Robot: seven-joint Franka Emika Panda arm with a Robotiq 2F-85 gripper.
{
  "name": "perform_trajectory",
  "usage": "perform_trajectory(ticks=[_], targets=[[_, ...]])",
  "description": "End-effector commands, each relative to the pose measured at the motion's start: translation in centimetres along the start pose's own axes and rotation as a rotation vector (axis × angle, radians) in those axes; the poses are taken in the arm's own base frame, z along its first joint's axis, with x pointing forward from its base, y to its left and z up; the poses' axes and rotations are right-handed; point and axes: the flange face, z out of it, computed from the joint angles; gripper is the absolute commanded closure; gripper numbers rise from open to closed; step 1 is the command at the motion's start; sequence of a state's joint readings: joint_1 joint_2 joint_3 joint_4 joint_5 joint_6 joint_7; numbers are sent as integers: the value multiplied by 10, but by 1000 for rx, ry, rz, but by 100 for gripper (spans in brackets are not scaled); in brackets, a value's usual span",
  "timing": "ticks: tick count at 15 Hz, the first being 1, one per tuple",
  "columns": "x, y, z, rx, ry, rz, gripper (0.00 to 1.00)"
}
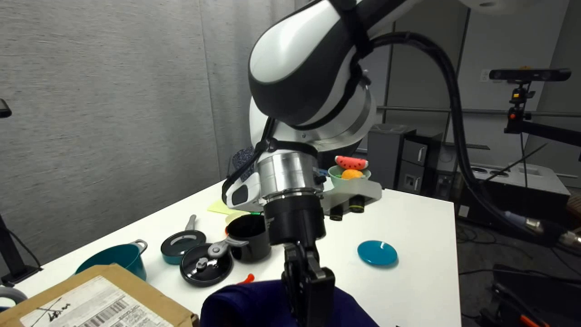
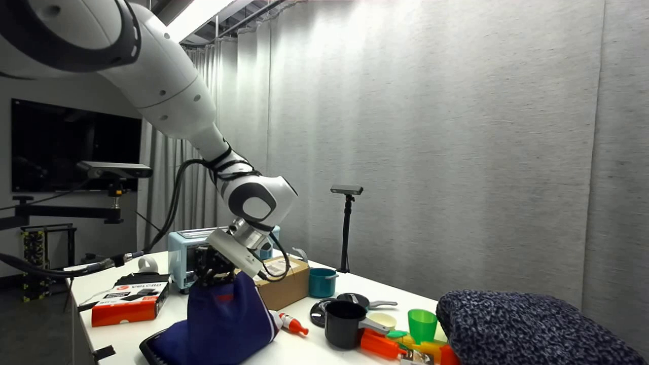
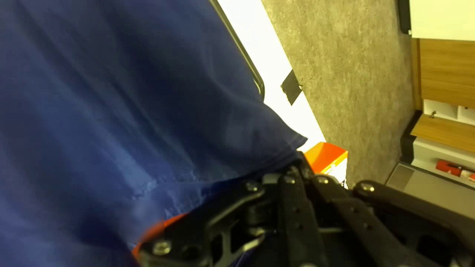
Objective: Fold the blue cloth in half
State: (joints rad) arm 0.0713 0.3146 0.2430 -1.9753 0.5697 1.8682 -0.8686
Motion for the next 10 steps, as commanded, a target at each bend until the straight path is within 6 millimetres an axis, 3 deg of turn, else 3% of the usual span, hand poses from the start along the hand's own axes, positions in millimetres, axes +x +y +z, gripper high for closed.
perform_trajectory(ticks=[1, 3, 5, 10], targets=[[12, 12, 18, 61, 8, 34, 99], [16, 15, 33, 57, -14, 34, 99], [14, 14, 41, 36, -34, 31, 71], [19, 9, 22, -9, 31, -9, 34]])
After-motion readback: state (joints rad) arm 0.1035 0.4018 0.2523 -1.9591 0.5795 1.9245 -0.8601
